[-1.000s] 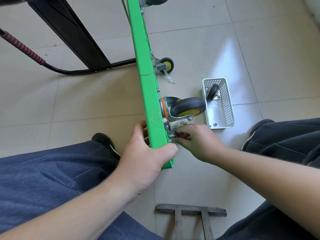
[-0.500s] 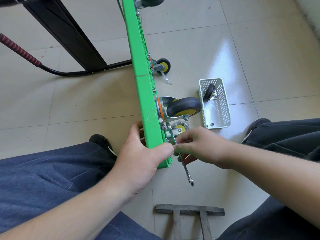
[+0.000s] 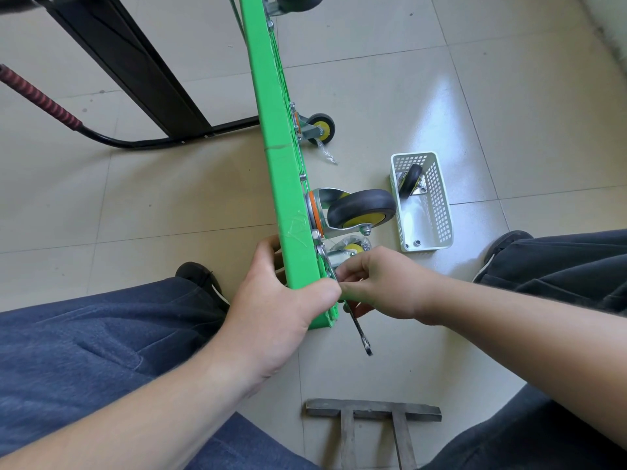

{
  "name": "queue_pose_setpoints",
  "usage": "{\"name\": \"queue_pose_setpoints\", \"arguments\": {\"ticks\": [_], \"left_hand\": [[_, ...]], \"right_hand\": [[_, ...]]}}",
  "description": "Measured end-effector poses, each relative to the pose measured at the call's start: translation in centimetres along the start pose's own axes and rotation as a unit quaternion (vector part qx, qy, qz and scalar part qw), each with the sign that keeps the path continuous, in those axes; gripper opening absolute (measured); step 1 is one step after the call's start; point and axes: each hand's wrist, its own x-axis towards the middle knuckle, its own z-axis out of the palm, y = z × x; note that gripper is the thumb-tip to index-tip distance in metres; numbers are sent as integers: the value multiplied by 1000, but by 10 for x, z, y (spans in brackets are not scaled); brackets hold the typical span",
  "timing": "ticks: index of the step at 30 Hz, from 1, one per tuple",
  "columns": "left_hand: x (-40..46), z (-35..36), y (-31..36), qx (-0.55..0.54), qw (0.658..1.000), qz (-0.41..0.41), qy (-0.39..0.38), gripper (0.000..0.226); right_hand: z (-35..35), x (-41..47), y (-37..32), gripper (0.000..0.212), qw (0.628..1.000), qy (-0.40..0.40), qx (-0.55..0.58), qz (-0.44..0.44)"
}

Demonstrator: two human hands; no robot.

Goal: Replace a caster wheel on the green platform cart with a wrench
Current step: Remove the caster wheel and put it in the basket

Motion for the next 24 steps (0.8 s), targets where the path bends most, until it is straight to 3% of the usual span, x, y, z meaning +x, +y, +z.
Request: {"name": "queue_pose_setpoints", "arguments": {"ticks": [2, 5, 9, 15, 19, 24], "left_hand": [[1, 0, 0, 2, 1000, 0, 1, 62], [1, 0, -1, 2, 1000, -3, -1, 61], [1, -1, 0, 3, 1000, -5, -6, 58], [1, -1, 0, 9, 1000, -10, -8, 58], [0, -2, 0, 15, 1000, -11, -9, 58], [0, -1, 1, 15, 1000, -10, -5, 59]], "right_hand": [[0, 3, 2, 29, 999, 10, -30, -15], [0, 11, 8, 14, 994, 41, -92, -46], [2, 21, 16, 21, 975, 96, -169, -110], [3, 31, 24, 19, 953, 159, -197, -170], [4, 31, 23, 17, 949, 166, -206, -173], [1, 26, 24, 31, 959, 129, -218, -129]]}}
